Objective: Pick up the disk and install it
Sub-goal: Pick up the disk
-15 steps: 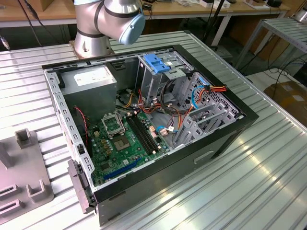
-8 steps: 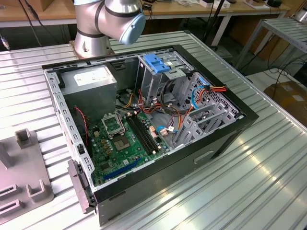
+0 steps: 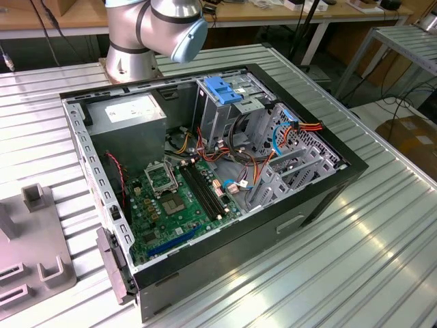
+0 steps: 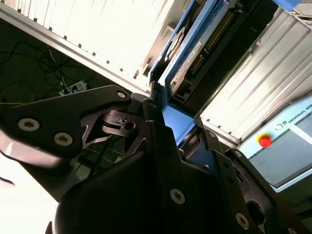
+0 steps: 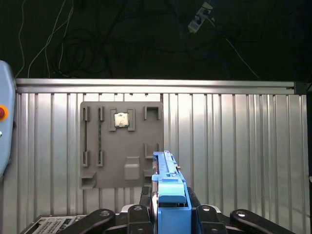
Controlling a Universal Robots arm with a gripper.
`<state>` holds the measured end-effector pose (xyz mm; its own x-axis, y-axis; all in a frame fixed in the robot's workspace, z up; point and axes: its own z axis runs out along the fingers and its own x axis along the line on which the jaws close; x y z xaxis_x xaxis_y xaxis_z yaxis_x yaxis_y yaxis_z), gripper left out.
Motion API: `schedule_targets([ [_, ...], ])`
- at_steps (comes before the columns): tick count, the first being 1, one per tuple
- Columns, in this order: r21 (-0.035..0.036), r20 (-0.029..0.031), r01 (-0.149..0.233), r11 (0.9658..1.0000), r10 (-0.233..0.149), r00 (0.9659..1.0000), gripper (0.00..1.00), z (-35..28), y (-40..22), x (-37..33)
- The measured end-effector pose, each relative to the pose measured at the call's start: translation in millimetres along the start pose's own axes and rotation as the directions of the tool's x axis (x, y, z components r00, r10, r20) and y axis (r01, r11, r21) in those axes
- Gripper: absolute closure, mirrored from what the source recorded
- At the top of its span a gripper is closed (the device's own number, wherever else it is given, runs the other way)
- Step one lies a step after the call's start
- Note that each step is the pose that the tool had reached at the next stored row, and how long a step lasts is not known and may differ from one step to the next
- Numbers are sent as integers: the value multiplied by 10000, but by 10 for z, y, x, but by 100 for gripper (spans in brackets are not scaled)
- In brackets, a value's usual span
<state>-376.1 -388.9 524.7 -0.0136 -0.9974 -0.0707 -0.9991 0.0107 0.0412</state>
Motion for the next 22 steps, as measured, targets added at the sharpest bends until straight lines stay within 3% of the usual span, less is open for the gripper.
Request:
schedule_targets([
  [14,0,-62,-3,10000,3,10000,63,21,-497,9],
  [16,0,-69,-3,10000,3,10000,63,23,-539,9],
  [18,1,-78,-3,10000,3,10000,63,27,-628,9],
  [22,1,-79,-4,10000,4,10000,63,32,-710,20],
])
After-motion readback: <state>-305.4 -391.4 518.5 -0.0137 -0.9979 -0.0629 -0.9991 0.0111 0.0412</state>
